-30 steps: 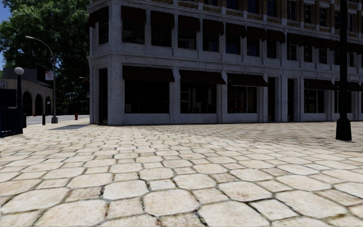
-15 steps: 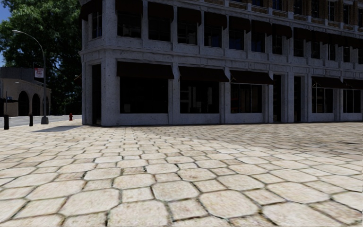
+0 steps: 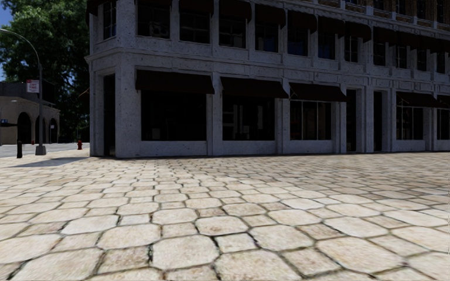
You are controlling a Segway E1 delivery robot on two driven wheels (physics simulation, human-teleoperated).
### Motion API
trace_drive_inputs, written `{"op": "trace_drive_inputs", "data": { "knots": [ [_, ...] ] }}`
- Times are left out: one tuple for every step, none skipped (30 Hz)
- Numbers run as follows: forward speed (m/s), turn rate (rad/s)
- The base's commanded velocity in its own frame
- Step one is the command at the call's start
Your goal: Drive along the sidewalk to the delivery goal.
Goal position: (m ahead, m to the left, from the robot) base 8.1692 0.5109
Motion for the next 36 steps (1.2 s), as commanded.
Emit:
{"op": "trace_drive_inputs", "data": {
  "knots": [
    [2.00,0.00],
    [2.00,0.00],
    [2.00,0.00],
    [2.00,0.00],
    [2.00,0.00],
    [2.00,0.00],
    [2.00,0.00],
    [2.00,0.00],
    [2.00,0.00],
    [2.00,0.00],
    [2.00,0.00],
    [2.00,0.00],
    [2.00,0.00],
    [2.00,0.00],
    [2.00,0.00],
    [2.00,0.00],
    [2.00,0.04],
    [2.00,0.08],
    [2.00,0.16],
    [2.00,0.16],
    [2.00,0.19],
    [2.00,0.20],
    [2.00,0.20],
    [2.00,0.20],
    [2.00,0.20],
    [2.00,0.20],
    [2.00,0.20],
    [2.00,0.20],
    [2.00,0.20],
    [2.00,0.20],
    [2.00,0.20],
    [2.00,0.23],
    [2.00,0.23],
    [2.00,0.25],
    [2.00,0.26],
    [2.00,0.26]
  ]
}}
